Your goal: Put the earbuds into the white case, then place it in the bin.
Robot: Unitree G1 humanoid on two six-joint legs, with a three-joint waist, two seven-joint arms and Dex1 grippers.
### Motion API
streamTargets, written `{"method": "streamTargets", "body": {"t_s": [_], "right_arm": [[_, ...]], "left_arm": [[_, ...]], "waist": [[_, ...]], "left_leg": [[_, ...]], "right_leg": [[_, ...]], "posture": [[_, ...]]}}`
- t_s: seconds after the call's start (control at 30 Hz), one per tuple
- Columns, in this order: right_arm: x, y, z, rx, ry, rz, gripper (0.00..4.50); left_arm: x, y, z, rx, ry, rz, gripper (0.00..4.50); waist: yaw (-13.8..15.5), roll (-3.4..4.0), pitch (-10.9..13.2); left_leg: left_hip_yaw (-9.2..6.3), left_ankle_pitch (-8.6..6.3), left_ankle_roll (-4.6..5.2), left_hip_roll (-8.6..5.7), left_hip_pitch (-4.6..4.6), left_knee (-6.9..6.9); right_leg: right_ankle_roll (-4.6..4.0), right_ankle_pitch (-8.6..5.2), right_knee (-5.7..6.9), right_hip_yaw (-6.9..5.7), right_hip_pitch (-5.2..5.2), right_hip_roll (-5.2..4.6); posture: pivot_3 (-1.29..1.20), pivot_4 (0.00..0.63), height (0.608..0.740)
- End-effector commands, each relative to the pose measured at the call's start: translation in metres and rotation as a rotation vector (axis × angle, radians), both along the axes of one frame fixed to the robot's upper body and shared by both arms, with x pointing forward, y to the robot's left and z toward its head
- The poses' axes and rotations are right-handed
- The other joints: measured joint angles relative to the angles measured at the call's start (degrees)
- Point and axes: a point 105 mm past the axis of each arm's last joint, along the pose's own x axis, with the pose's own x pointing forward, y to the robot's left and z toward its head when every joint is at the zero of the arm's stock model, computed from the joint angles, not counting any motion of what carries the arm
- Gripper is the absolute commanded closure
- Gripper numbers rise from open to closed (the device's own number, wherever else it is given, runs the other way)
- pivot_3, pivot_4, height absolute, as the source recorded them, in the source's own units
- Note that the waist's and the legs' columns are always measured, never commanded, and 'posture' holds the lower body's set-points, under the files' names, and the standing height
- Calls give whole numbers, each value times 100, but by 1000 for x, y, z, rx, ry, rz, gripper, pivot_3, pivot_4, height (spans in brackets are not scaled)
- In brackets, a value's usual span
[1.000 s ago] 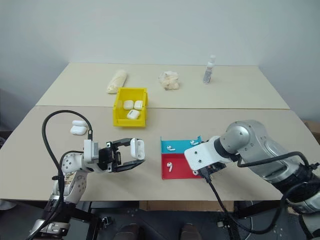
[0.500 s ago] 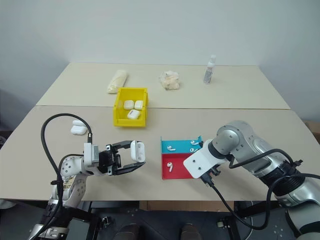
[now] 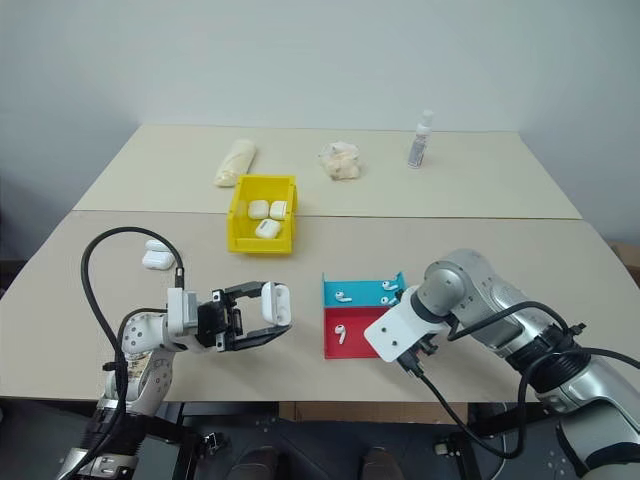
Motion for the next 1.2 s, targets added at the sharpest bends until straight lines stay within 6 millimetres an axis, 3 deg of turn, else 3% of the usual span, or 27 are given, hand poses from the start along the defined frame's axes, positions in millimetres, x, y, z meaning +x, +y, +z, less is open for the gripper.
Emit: {"method": "streamTargets", "body": {"t_s": [0.03, 1.2], "right_arm": [[-2, 1, 3, -1, -10, 20, 2270], [5, -4, 12, -12, -32, 18, 2270]], "left_arm": [[-1, 0, 5, 3, -35, -4, 1714], [0, -2, 6, -1, -40, -4, 1714]], "waist": [[0, 0, 0], [0, 0, 0]], "left_leg": [[0, 0, 0, 0, 0, 0], [0, 0, 0, 0, 0, 0]], "right_leg": [[0, 0, 0, 0, 0, 0], [0, 0, 0, 0, 1, 0]], "posture": [[0, 150, 740], [0, 150, 740]]}}
